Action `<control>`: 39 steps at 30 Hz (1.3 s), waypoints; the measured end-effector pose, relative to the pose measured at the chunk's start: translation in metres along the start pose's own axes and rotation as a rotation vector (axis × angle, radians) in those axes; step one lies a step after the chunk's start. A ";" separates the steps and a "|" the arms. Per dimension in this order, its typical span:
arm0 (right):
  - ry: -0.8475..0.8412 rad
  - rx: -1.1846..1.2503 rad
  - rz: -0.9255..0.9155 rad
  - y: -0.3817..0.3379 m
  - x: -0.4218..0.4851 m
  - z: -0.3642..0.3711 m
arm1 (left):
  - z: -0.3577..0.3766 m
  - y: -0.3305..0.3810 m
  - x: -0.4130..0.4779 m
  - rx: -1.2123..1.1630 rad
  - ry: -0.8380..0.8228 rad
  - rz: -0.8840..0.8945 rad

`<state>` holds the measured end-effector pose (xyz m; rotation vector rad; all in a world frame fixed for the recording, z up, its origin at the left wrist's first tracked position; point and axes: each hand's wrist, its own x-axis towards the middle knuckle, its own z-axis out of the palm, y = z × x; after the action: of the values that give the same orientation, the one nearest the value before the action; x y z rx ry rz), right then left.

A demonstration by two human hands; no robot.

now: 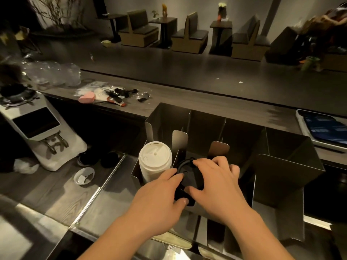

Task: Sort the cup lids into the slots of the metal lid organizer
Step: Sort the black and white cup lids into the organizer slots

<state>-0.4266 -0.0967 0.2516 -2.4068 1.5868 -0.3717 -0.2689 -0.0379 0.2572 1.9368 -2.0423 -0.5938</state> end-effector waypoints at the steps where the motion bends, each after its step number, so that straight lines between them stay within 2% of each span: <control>1: 0.003 -0.004 0.000 0.000 -0.001 0.000 | 0.001 0.001 0.001 0.020 0.004 0.004; 5: 0.041 -0.065 0.028 -0.006 -0.003 0.001 | 0.005 -0.002 0.005 0.167 -0.014 0.073; 13: 0.002 -0.084 0.130 -0.015 0.002 -0.001 | 0.001 -0.018 0.015 0.154 -0.039 0.193; 16: -0.082 -0.055 0.137 -0.018 0.005 -0.008 | -0.004 -0.030 0.017 0.056 -0.038 0.230; 18: -0.074 -0.027 0.172 -0.021 0.006 -0.016 | -0.010 -0.037 0.016 -0.047 -0.058 0.257; 21: 0.101 0.037 0.173 -0.036 0.005 -0.023 | -0.027 -0.050 0.014 -0.221 -0.095 0.300; 24: 0.320 0.210 0.057 -0.071 0.012 -0.019 | -0.055 -0.072 0.009 -0.445 -0.073 0.282; 28: 0.352 0.415 -0.178 -0.140 0.041 0.012 | -0.083 -0.137 0.005 -0.629 0.063 0.126; 30: 0.280 0.475 -0.291 -0.174 0.062 0.043 | -0.081 -0.190 0.006 -0.581 0.131 0.018; 32: 0.097 0.493 -0.306 -0.201 0.086 0.088 | -0.066 -0.250 0.008 -0.463 0.150 -0.108; 36: -0.377 0.353 -0.035 -0.219 0.138 0.211 | -0.020 -0.365 0.010 -0.259 0.089 -0.398; 39: -0.554 0.232 0.046 -0.225 0.169 0.280 | 0.007 -0.423 0.022 -0.202 0.036 -0.566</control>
<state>-0.0748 -0.1502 0.0761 -2.0514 1.2651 0.1130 0.1008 -0.0692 0.0524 2.3701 -1.3326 -0.8357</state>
